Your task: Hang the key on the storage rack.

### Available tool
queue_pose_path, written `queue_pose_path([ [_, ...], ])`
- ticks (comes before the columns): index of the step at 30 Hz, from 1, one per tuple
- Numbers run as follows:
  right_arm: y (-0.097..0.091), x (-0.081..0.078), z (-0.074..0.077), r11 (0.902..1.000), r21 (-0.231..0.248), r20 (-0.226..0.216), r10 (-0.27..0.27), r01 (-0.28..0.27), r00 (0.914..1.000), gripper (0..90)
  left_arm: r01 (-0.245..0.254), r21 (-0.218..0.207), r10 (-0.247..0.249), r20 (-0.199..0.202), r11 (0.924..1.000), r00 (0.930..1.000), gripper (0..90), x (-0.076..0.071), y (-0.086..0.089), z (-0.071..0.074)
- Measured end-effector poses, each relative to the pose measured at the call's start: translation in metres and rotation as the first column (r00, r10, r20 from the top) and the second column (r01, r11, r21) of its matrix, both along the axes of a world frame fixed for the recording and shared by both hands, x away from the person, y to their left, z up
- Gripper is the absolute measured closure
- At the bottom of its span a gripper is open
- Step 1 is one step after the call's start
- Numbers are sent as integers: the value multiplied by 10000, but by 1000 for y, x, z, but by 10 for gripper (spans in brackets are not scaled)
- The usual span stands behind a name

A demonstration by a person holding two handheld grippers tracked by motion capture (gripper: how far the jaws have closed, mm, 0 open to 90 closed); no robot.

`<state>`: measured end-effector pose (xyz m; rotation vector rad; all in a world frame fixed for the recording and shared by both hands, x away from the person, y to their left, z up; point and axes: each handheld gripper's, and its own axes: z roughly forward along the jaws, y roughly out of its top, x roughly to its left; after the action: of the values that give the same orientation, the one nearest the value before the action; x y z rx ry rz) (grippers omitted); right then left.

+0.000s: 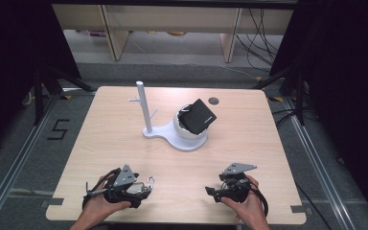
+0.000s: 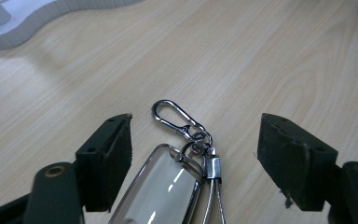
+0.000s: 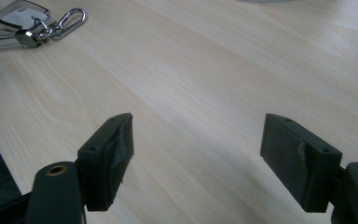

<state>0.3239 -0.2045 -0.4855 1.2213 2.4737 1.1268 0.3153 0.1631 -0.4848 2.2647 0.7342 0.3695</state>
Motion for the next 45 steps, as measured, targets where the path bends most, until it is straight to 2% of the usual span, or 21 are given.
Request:
queue_pose_path([
  [1, -1, -1, 2, 9999, -52, -261, 96, -97, 9996, 267, -19, 34, 20, -112, 10000, 9999, 292, 1, -3, -2],
  [2, -1, -4, 3, 9999, -91, -237, 51, -53, 9997, 268, 2, 485, 4, -118, 9988, 9999, 303, 5, -8, -5],
  [5, 0, -6, 2, 10000, 6, 39, 2, -2, 10000, 268, 80, 679, -66, -205, 9977, 9998, 318, 7, -13, -7],
  [7, 0, -9, 4, 9997, -170, -179, 143, -146, 9997, 268, 51, 710, -29, -304, 9975, 9995, 334, 9, -17, -9],
  [9, 1, -10, 3, 9996, -145, -8, 247, -247, 9997, 274, 174, 1178, -129, -387, 9929, 9992, 362, 10, -23, -11],
  [19, 4, -11, 3, 9990, -124, 22, 430, -430, 9991, 278, 283, 1844, -60, -1202, 9824, 9927, 434, 23, -37, -12],
  [20, 4, -11, 2, 9989, -152, 53, 444, -443, 9990, 278, 402, 1942, -169, -1205, 9801, 9926, 441, 25, -38, -11],
  [21, 5, -11, 1, 9993, -1, 138, 375, -375, 9992, 278, 237, 2052, 27, -1276, 9784, 9918, 447, 26, -41, -10],
  [23, 4, -11, 2, 9987, -160, 20, 480, -480, 9988, 278, 280, 2084, 3, -1344, 9776, 9909, 462, 26, -42, -10],
  [27, 5, -12, 2, 9983, -131, -20, 560, -560, 9984, 279, 635, 2228, -236, -1771, 9728, 9839, 476, 28, -48, -7],
  [30, 5, -12, 2, 9979, -163, -5, 627, -627, 9980, 280, 671, 2248, -270, -1771, 9721, 9838, 483, 28, -49, -7],
  [32, 6, -12, 3, 9976, -191, -28, 668, -669, 9978, 281, 794, 2242, -325, -2057, 9713, 9781, 492, 28, -49, -7],
  [35, 5, -12, 2, 9975, -177, 4, 680, -680, 9977, 281, 1060, 2643, -443, -2292, 9586, 9724, 489, 30, -46, -4],
  [36, 5, -12, 1, 9973, -188, -19, 706, -707, 9975, 282, 949, 2478, -308, -2509, 9641, 9675, 518, 30, -47, -5],
  [37, 5, -12, 1, 9973, -188, -19, 706, -707, 9975, 282, 1390, 2771, -659, -2577, 9507, 9640, 518, 33, -47, -3],
  [38, 5, -11, 1, 9973, -223, -23, 696, -697, 9976, 285, 1324, 2746, -582, -2625, 9524, 9632, 529, 33, -48, -3],
  [39, 6, -11, -1, 9983, -45, 99, 587, -586, 9982, 285, 1593, 3005, -716, -2827, 9404, 9565, 563, 36, -51, -1],
  [41, 6, -12, 1, 9975, -141, -76, 699, -700, 9975, 285, 1584, 3089, -649, -2922, 9378, 9541, 595, 37, -53, 0],
  [42, 6, -12, 1, 9969, -179, 23, 766, -766, 9971, 285, 1799, 3349, -700, -3150, 9249, 9465, 605, 41, -55, 1],
  [43, 6, -12, 1, 9969, -179, 23, 766, -766, 9971, 285, 1799, 3349, -700, -3150, 9249, 9465, 618, 41, -55, 1],
  [45, 7, -12, 0, 9977, -18, 97, 674, -674, 9977, 286, 1989, 3623, -719, -3350, 9106, 9395, 635, 43, -57, 3],
])
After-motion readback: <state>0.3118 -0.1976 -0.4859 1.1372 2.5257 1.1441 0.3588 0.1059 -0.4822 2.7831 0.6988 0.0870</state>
